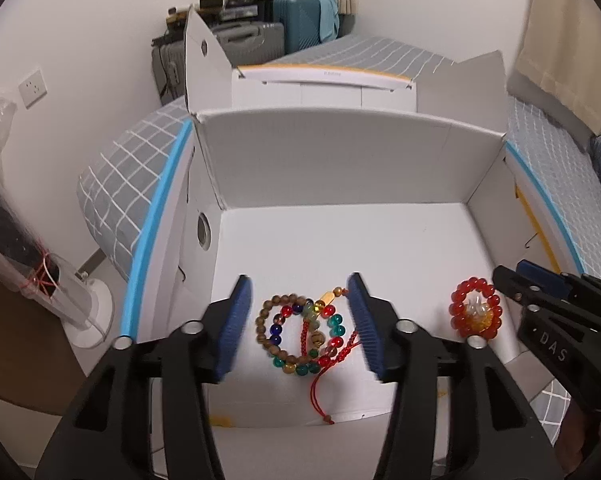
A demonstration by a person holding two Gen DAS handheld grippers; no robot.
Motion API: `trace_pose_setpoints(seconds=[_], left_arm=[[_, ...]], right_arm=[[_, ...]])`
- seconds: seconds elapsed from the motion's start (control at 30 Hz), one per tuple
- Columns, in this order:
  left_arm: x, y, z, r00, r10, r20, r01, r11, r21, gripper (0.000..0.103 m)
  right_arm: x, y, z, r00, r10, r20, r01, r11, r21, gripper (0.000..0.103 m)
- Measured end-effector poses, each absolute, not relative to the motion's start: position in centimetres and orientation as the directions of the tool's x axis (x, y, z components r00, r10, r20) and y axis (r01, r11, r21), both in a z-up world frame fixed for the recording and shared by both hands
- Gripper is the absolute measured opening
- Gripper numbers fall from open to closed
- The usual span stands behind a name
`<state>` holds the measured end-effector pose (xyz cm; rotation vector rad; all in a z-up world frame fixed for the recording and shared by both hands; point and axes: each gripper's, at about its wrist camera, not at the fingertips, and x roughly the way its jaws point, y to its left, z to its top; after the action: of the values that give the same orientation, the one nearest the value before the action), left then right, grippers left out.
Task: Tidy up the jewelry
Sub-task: 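Open both tools to drop the bracelet and earrings into the box, then move both tools back over the pink bead and red cord bracelets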
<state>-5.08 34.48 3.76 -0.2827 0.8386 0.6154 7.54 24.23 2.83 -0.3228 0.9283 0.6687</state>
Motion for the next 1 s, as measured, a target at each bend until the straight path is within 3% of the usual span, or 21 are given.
trace_pose_setpoints(seconds=[0.07, 0.3, 0.47, 0.5, 1.0], left_arm=[[-5.3, 34.4, 4.0, 0.511, 0.412, -0.754, -0.617, 0.787, 0.012, 0.069], [-5.8, 34.5, 4.3, 0.514, 0.409, -0.754, -0.626, 0.780, -0.003, 0.081], [-6.3, 34.0, 4.9, 0.534, 0.414, -0.737, -0.625, 0.781, -0.014, 0.093], [-6.4, 34.0, 5.1, 0.541, 0.416, -0.731, -0.626, 0.780, -0.020, 0.097], [-2.9, 27.8, 7.0, 0.643, 0.343, -0.685, -0.523, 0.850, -0.066, 0.097]], right_arm=[[7.3, 24.1, 3.3, 0.434, 0.391, -0.811, -0.655, 0.755, 0.013, 0.044], [6.6, 23.4, 4.6, 0.463, 0.423, -0.779, -0.654, 0.756, 0.023, 0.075], [6.2, 22.1, 5.8, 0.498, 0.435, -0.750, -0.639, 0.769, 0.022, 0.090], [6.2, 21.9, 6.0, 0.505, 0.434, -0.746, -0.634, 0.773, 0.020, 0.091], [7.5, 11.3, 8.2, 0.617, 0.375, -0.691, -0.507, 0.862, 0.015, 0.094]])
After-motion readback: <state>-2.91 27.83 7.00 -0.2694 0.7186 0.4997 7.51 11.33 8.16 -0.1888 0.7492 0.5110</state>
